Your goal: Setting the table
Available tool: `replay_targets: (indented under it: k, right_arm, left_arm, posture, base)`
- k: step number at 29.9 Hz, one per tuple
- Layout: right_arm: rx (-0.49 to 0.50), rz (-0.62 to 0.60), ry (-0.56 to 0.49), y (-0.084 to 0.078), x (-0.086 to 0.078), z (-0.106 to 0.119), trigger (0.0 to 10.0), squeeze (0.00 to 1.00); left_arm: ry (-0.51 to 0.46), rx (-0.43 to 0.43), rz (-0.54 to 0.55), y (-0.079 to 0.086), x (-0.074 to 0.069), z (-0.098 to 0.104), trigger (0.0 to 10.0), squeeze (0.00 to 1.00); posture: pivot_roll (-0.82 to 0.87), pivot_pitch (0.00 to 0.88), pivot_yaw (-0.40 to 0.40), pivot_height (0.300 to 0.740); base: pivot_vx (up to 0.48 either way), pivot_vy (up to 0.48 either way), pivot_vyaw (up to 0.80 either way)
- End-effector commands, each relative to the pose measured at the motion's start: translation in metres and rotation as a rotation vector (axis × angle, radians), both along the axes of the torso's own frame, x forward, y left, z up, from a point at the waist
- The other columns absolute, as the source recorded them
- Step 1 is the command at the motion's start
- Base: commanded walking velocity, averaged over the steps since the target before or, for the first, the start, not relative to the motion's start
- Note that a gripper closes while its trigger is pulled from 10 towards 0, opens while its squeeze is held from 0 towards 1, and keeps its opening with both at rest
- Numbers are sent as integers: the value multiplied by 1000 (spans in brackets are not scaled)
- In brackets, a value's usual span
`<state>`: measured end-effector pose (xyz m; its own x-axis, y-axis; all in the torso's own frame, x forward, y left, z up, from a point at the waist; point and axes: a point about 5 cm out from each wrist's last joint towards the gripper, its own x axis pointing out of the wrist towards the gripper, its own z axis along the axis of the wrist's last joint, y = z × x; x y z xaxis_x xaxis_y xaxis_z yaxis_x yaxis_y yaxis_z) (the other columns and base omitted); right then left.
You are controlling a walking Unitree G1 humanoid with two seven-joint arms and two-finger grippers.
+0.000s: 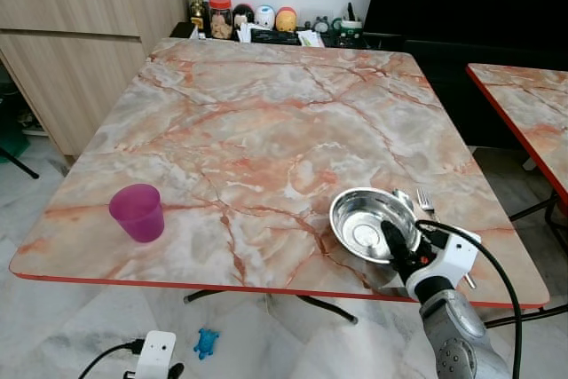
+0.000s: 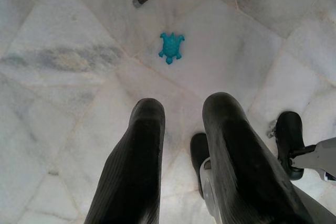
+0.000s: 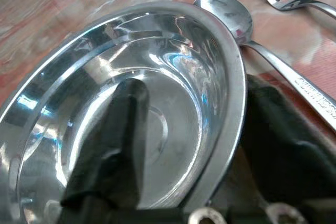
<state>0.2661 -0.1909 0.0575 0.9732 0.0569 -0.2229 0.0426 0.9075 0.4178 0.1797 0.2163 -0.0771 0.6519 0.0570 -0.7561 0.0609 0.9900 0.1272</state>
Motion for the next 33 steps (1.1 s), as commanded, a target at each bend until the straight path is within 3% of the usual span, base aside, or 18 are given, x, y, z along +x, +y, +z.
replay_targets:
  k: [1,23,30,33]
  right_arm:
    - [-7,-1,2,0,1,-1,0,0]
    - [-3,-47,-39,-3,5,5,0,0]
    - [26,-50,-60,2,7,7,0,0]
    - [90,-69,-105,4,9,12,0,0]
  left_arm:
    - [34,6,-3,0,-6,-4,10000,0]
    - [40,-2,-6,-1,-7,-4,10000,0]
    - [43,-2,-5,-1,-9,-5,10000,0]
    - [45,0,-3,-1,-10,-5,10000,0]
  posture:
    - [94,0,-54,740]
    - [96,0,-52,740]
    - [97,0,-53,740]
    - [99,0,-52,740]
  base:
    - [0,0,0]
    - [0,0,0]
    - [0,0,0]
    - [0,0,0]
